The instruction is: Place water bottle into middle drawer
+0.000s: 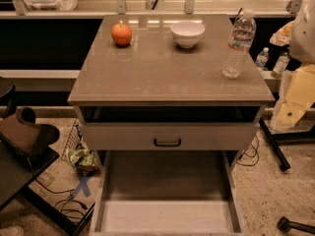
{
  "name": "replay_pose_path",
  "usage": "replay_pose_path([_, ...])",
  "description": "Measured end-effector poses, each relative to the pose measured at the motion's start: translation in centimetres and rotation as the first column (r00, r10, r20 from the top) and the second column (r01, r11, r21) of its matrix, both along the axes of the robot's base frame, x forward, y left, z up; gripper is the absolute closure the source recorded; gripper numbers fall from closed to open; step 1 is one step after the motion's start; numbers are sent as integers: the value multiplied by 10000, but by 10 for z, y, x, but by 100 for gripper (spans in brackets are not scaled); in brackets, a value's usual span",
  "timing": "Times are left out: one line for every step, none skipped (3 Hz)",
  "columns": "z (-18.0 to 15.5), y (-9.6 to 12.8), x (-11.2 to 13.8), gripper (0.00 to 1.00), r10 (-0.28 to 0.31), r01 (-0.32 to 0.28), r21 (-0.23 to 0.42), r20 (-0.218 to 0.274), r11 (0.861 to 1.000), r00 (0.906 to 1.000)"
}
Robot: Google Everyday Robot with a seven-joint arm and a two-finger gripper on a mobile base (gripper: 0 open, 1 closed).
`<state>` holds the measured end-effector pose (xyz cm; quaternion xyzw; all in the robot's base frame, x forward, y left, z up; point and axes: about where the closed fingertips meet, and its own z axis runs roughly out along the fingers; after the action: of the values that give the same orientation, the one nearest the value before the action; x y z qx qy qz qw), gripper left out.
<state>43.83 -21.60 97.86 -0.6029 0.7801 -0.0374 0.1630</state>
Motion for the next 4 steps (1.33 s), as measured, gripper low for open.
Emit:
replay_pose_path([0, 0, 0, 0, 0, 0, 1, 1, 10000, 10000])
replay_pose_path([-5, 0, 18, 0, -483, 398, 1239, 665, 9915, 9966])
replay_pose_path([-12, -5, 47, 0, -1733, 1243, 3417, 1165, 9315, 9780])
replay_pose_path([-18, -12, 73, 0, -2904, 1709, 5366, 1459, 8263, 9457])
